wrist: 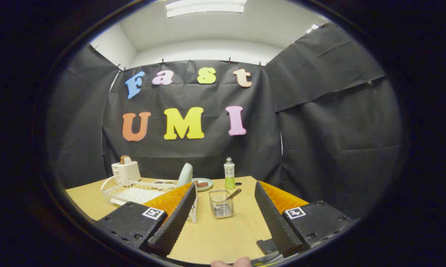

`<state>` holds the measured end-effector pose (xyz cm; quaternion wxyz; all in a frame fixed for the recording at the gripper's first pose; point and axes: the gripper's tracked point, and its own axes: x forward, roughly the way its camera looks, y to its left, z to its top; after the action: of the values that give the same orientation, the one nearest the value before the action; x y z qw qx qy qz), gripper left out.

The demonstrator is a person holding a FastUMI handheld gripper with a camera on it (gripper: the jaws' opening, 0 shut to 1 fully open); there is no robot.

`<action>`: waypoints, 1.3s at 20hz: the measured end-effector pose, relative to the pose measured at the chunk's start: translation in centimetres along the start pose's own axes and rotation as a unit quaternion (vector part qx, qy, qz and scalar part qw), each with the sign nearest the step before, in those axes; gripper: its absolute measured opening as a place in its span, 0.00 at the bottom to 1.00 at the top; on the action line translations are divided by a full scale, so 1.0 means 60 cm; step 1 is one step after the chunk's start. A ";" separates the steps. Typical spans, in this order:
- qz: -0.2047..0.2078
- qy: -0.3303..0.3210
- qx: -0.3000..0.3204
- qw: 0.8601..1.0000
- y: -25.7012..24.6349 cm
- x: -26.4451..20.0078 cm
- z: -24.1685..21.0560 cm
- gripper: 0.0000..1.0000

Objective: Take the plate from the dish rack, then take the spoon from the basket and place it into the plate.

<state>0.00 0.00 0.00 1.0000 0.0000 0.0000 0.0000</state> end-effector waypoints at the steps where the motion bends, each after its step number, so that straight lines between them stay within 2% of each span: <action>1: 0.001 -0.001 -0.001 1.000 0.003 0.001 0.002 1.00; 5: 0.003 -0.016 -0.009 1.000 0.014 0.002 0.013 1.00; 11: 0.013 -0.008 -0.021 1.000 0.025 0.010 0.008 1.00; 15: 0.005 -0.001 -0.041 0.999 0.013 0.020 0.012 1.00; 18: 0.022 0.009 -0.045 0.999 0.023 0.036 0.028 1.00; 22: 0.051 0.023 -0.062 0.997 0.036 0.092 0.088 1.00; 26: 0.082 0.082 -0.106 0.988 0.065 0.174 0.113 1.00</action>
<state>10.44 3.92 6.78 0.9875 -0.1063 0.0820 0.0820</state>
